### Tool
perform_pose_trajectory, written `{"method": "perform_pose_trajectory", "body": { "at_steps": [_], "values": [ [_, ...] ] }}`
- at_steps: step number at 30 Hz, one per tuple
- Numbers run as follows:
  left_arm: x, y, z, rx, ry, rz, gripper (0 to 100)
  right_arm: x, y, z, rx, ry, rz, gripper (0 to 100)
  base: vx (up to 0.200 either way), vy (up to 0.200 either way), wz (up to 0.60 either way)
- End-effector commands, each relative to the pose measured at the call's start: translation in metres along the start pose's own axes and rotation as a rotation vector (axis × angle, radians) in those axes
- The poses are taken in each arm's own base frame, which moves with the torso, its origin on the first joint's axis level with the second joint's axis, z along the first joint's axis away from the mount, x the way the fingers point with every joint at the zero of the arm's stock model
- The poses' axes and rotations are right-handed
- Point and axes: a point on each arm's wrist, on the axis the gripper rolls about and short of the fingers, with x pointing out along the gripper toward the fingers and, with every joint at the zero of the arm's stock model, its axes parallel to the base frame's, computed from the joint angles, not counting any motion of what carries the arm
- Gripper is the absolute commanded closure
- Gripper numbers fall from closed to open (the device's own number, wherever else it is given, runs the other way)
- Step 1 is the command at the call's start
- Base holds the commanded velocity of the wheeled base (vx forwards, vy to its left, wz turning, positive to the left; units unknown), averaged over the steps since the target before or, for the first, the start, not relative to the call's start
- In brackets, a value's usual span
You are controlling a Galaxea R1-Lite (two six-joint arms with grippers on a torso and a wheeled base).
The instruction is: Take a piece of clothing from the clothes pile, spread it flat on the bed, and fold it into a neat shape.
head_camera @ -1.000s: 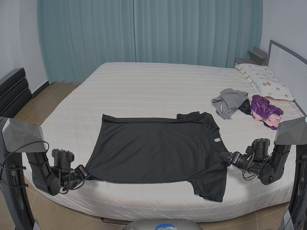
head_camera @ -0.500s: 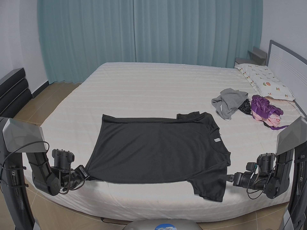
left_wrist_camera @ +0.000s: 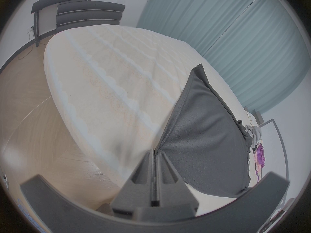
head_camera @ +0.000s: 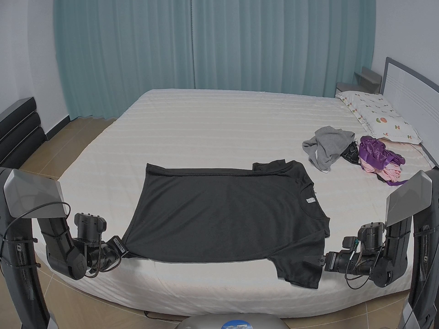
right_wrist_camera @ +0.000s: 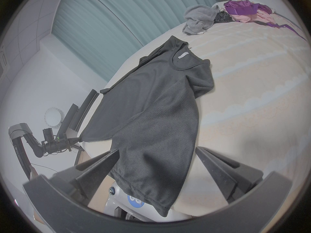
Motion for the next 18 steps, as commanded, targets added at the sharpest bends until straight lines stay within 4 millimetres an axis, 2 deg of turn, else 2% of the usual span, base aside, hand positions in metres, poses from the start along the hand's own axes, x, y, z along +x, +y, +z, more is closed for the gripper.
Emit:
{"method": "perform_pose_trajectory", "body": {
  "at_steps": [1,18],
  "values": [
    [0.0003,0.0001,-0.0002,0.000,0.000,0.001,100,0.0026,0.0014,-0.0015,-0.005,0.010,0.004,0,0.000,0.000,0.00],
    [0.0008,0.0001,-0.0002,-0.002,0.000,0.001,100,0.0053,0.0020,0.0008,0.002,0.027,-0.002,0,0.000,0.000,0.00]
  ]
}}
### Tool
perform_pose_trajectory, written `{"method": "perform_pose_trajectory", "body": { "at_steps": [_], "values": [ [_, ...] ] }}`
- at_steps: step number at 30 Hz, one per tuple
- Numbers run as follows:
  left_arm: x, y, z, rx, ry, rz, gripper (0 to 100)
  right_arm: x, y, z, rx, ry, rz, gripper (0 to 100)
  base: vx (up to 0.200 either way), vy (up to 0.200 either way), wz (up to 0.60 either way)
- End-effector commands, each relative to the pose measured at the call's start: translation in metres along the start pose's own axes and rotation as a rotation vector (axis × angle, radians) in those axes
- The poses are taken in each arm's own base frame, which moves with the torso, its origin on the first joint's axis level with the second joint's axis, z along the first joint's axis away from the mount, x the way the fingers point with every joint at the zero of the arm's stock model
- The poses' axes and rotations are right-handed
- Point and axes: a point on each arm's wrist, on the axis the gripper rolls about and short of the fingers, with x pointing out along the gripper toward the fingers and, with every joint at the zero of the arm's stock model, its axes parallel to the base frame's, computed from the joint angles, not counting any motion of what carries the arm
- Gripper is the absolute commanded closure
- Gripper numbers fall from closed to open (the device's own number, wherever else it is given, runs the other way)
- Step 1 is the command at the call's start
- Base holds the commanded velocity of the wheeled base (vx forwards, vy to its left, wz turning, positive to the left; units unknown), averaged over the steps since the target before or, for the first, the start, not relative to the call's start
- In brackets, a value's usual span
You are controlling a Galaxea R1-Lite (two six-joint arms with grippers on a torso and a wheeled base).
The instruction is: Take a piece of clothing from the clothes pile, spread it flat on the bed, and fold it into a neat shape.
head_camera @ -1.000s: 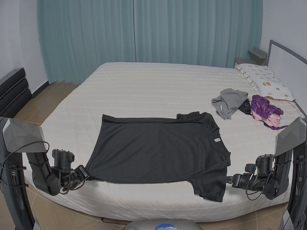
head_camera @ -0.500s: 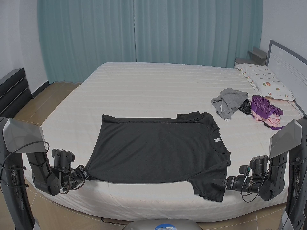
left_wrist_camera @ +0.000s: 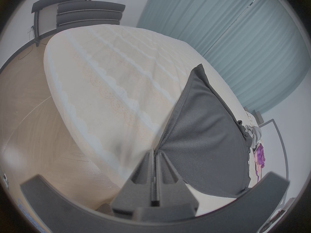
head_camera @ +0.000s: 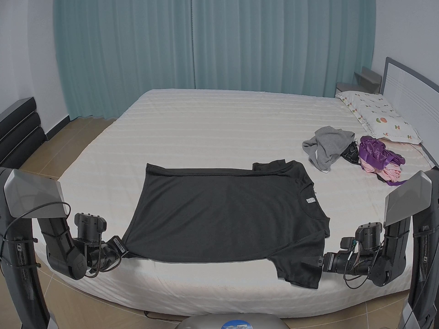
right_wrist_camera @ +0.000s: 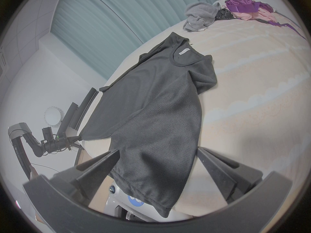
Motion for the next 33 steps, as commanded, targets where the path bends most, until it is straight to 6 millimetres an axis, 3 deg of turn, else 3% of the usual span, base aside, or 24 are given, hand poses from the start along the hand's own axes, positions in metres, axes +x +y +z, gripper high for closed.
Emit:
{"method": "perform_pose_trajectory", "body": {
  "at_steps": [1,15,33],
  "values": [
    [0.000,0.000,0.000,0.000,0.000,0.000,100,0.001,0.001,0.002,0.001,0.002,-0.001,100,0.000,0.000,0.00],
    [0.000,0.000,0.000,0.001,0.000,0.000,100,-0.011,-0.004,0.005,0.023,-0.034,-0.030,100,0.000,0.000,0.00],
    [-0.009,0.005,-0.006,0.018,0.015,0.023,100,-0.060,-0.010,-0.015,0.092,-0.011,0.007,100,0.000,0.000,0.00]
  ]
}}
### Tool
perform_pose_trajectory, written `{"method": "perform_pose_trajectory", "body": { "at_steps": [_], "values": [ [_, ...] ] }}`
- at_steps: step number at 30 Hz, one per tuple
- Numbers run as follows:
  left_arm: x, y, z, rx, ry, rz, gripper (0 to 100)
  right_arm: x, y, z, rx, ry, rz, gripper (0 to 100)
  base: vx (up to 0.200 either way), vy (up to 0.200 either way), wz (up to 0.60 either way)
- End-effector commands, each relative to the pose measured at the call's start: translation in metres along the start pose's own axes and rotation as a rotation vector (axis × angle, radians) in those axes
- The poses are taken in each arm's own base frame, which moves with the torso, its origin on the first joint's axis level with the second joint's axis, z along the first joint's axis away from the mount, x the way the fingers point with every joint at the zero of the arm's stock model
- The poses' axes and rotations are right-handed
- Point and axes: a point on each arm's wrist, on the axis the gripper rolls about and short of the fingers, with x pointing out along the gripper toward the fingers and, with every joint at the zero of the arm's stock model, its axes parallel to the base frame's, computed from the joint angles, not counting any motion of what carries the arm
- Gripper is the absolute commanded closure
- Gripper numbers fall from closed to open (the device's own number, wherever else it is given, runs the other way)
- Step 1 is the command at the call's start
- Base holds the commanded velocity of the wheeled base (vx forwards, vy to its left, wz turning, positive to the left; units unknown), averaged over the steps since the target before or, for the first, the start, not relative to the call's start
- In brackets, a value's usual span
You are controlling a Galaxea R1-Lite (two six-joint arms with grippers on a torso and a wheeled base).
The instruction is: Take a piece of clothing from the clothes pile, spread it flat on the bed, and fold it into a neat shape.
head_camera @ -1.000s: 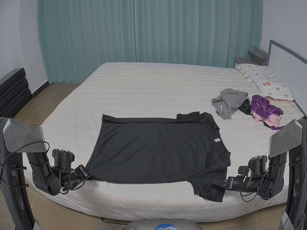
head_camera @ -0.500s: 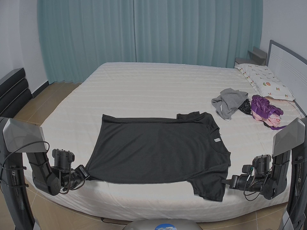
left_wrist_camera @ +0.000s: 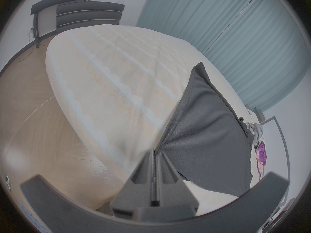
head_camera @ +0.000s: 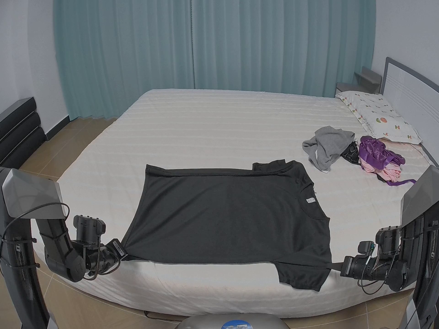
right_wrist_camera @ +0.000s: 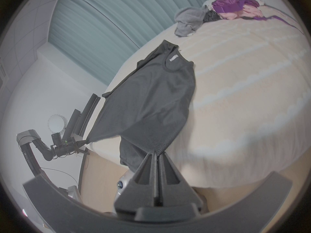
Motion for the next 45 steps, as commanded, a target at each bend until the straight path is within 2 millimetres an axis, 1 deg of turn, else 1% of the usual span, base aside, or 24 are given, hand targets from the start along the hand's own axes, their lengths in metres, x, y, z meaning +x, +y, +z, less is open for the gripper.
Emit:
{"method": "perform_pose_trajectory", "body": {
  "at_steps": [1,2,6,12,19,24,30,36,37,45],
  "values": [
    [-0.004,0.002,-0.002,0.004,0.004,0.008,100,-0.011,-0.001,-0.005,0.019,0.012,-0.002,100,0.000,0.000,0.00],
    [-0.005,0.003,-0.002,0.011,0.006,0.010,100,-0.013,-0.001,-0.008,0.012,0.028,0.005,100,0.000,0.000,0.00],
    [-0.013,0.006,-0.001,0.044,0.001,0.014,100,-0.015,-0.004,-0.006,0.004,0.020,0.005,100,0.000,0.000,0.00],
    [-0.015,0.008,-0.002,0.080,0.009,0.022,100,-0.017,-0.007,-0.005,0.015,0.013,-0.003,100,0.000,0.000,0.00],
    [-0.019,0.015,-0.007,0.137,0.032,0.045,100,-0.022,-0.007,-0.013,-0.029,0.099,-0.025,100,0.000,0.000,0.00],
    [-0.021,0.018,-0.010,0.167,0.043,0.057,100,-0.031,-0.002,-0.015,-0.054,0.144,-0.029,100,0.000,0.000,0.00],
    [-0.032,0.025,-0.015,0.250,0.070,0.073,100,-0.046,0.002,-0.020,-0.110,0.221,-0.022,100,0.000,0.000,0.00],
    [-0.041,0.029,-0.018,0.305,0.080,0.082,100,-0.054,0.004,-0.023,-0.138,0.252,-0.020,100,0.000,0.000,0.00],
    [-0.045,0.031,-0.021,0.334,0.094,0.087,100,-0.057,0.006,-0.024,-0.144,0.260,-0.014,100,0.000,0.000,0.00],
    [-0.054,0.037,-0.027,0.395,0.120,0.105,100,-0.065,0.009,-0.029,-0.179,0.312,-0.013,100,0.000,0.000,0.00]
  ]
}}
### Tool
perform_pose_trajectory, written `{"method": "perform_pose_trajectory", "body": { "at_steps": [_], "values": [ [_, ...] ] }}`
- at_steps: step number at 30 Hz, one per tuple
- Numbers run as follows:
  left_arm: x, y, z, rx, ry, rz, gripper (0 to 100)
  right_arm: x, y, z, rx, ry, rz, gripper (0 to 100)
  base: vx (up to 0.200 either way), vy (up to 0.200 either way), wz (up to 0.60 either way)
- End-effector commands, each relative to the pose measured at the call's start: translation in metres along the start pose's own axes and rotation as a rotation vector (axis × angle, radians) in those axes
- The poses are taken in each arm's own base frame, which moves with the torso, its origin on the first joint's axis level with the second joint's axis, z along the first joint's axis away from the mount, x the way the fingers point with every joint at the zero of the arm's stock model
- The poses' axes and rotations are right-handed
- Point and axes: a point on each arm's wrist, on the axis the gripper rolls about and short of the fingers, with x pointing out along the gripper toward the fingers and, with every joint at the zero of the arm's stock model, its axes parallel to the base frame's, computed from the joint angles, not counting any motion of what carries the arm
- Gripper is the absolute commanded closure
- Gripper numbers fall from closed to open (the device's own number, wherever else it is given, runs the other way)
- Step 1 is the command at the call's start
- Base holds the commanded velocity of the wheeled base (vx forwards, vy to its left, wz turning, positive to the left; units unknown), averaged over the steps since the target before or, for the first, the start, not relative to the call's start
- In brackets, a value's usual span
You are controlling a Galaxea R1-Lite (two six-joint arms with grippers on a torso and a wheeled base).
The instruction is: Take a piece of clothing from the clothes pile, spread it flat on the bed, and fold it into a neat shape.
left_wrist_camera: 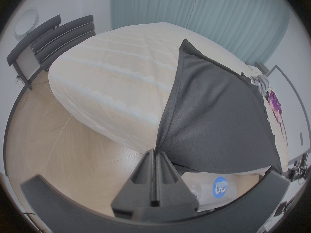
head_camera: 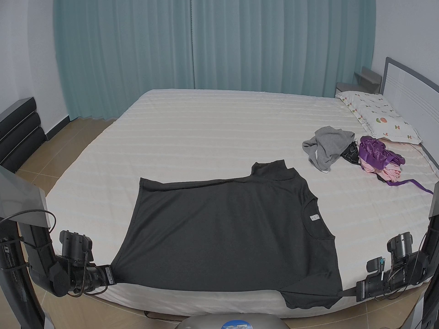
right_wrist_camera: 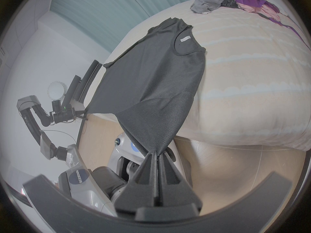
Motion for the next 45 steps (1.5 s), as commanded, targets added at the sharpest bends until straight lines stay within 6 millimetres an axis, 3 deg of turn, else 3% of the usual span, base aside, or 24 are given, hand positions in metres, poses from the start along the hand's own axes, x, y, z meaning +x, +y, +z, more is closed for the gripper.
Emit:
{"method": "perform_pose_trajectory", "body": {
  "at_steps": [1,12,24,26,33,39,45],
  "values": [
    [-0.007,0.003,-0.008,0.047,0.025,0.011,100,-0.009,0.006,-0.005,-0.035,0.006,0.000,100,0.000,0.000,0.00],
    [-0.020,0.011,-0.027,0.168,0.101,0.032,100,-0.020,0.014,-0.013,-0.066,0.055,-0.007,100,0.000,0.000,0.00],
    [-0.026,0.013,-0.033,0.212,0.151,0.045,100,-0.031,0.022,-0.022,-0.102,0.090,-0.008,100,0.000,0.000,0.00],
    [-0.035,0.014,-0.034,0.252,0.171,0.045,100,-0.033,0.023,-0.022,-0.111,0.087,-0.022,100,0.000,0.000,0.00],
    [-0.039,0.009,-0.018,0.215,0.055,0.019,100,-0.036,0.024,-0.016,-0.130,0.045,-0.025,100,0.000,0.000,0.00],
    [-0.036,-0.001,0.014,0.036,-0.116,-0.027,100,-0.031,0.022,0.017,-0.084,-0.041,-0.023,100,0.000,0.000,0.00],
    [-0.034,-0.007,0.031,-0.062,-0.180,-0.053,100,-0.031,0.024,0.042,0.015,-0.113,-0.018,100,0.000,0.000,0.00]
  ]
}}
